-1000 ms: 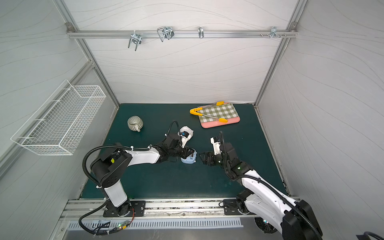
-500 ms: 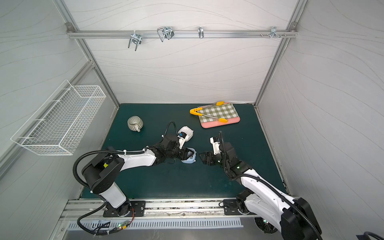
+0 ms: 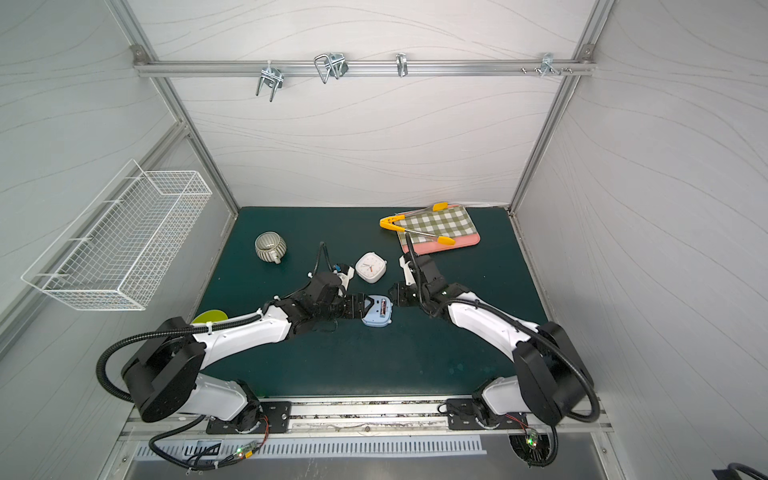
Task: Insert the battery into the alarm
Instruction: Install the battery in the alarm.
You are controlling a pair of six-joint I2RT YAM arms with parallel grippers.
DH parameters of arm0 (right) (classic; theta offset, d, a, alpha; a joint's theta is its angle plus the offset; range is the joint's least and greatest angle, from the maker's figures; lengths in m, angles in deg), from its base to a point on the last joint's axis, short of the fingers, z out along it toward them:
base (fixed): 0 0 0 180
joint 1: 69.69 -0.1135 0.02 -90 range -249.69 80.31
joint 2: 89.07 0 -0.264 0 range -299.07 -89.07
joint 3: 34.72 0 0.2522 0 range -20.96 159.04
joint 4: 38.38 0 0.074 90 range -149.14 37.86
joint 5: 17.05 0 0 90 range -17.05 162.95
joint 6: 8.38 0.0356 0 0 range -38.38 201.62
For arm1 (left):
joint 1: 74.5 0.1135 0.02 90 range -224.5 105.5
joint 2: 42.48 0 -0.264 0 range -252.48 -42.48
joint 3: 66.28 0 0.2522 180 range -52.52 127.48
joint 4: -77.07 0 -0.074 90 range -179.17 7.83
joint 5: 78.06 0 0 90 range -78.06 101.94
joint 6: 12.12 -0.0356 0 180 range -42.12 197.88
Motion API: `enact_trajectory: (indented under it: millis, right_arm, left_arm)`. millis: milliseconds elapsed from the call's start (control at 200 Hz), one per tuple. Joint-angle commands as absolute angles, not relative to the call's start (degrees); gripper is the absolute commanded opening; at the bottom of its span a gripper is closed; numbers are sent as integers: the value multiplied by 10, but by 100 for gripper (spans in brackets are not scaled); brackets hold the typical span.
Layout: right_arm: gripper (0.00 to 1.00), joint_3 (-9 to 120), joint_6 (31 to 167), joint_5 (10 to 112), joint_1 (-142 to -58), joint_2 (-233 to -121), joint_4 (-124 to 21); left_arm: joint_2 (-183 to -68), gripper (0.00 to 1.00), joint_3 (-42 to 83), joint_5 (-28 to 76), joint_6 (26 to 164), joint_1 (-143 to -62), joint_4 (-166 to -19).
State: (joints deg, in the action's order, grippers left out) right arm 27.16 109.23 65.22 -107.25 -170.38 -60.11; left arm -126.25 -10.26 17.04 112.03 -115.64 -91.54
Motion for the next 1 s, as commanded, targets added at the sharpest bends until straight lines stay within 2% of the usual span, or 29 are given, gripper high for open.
enact_trajectory:
  millis: [0,145,200,725,995]
  right_arm:
    - [32,315,1104,671,-1084,-1746,-654]
    - [21,347,1122,668,-1088,-1795,-668]
    - [19,354,1124,667,-1090,-1807,-669]
    - [9,392,1116,653,-1100,-1868,-679]
    - [8,366,1115,654,-1117,-1866,-689]
  left_arm:
    - [-1298,77,-54,182,1164,-1139,-837]
    - [-1333,59,-28,226,1166,-1128,-821]
    - [-1340,54,-31,232,1161,-1128,-833]
    - [-1376,45,-18,215,1130,-1128,-789]
    - [-1402,42,6,205,1151,-1128,-741]
